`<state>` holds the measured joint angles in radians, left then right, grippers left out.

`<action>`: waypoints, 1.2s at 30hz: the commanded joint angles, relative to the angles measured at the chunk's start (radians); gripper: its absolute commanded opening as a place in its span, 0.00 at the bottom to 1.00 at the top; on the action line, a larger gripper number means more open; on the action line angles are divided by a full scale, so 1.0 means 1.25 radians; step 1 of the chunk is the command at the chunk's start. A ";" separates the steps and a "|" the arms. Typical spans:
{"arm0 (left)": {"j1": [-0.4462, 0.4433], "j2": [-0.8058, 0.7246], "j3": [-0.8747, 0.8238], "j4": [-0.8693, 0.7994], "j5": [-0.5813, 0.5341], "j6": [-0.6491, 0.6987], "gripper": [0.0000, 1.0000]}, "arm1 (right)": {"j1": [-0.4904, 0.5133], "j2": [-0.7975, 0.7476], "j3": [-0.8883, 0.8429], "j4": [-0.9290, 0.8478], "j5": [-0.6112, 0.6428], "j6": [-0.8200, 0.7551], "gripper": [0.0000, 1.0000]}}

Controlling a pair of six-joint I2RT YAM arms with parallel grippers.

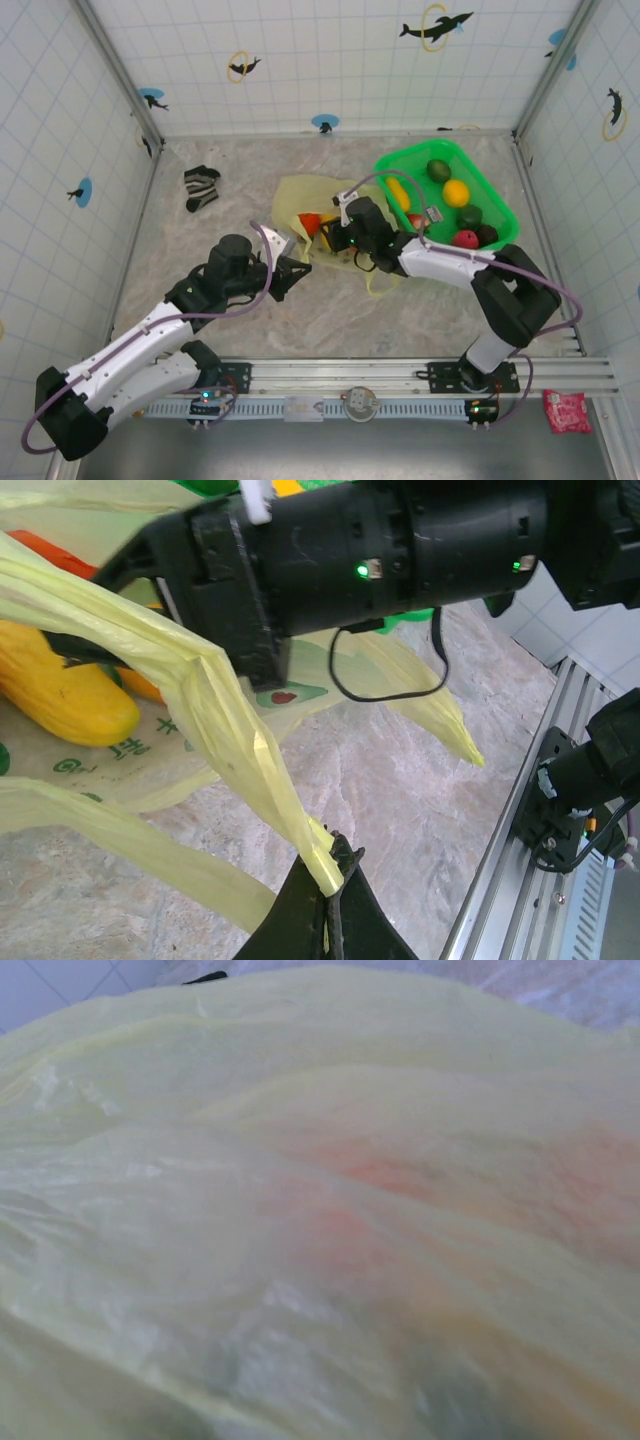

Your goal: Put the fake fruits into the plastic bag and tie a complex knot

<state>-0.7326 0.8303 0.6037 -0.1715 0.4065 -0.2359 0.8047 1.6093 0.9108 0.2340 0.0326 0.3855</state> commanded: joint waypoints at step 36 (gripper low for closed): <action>-0.004 0.060 0.042 0.048 0.043 0.053 0.00 | -0.187 -0.459 -0.113 -0.155 -0.094 0.026 0.32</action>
<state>-0.7326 0.8997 0.6296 -0.1444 0.4366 -0.2039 0.6258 1.0382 0.7174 0.1265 -0.1398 0.3935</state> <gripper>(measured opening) 0.047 0.329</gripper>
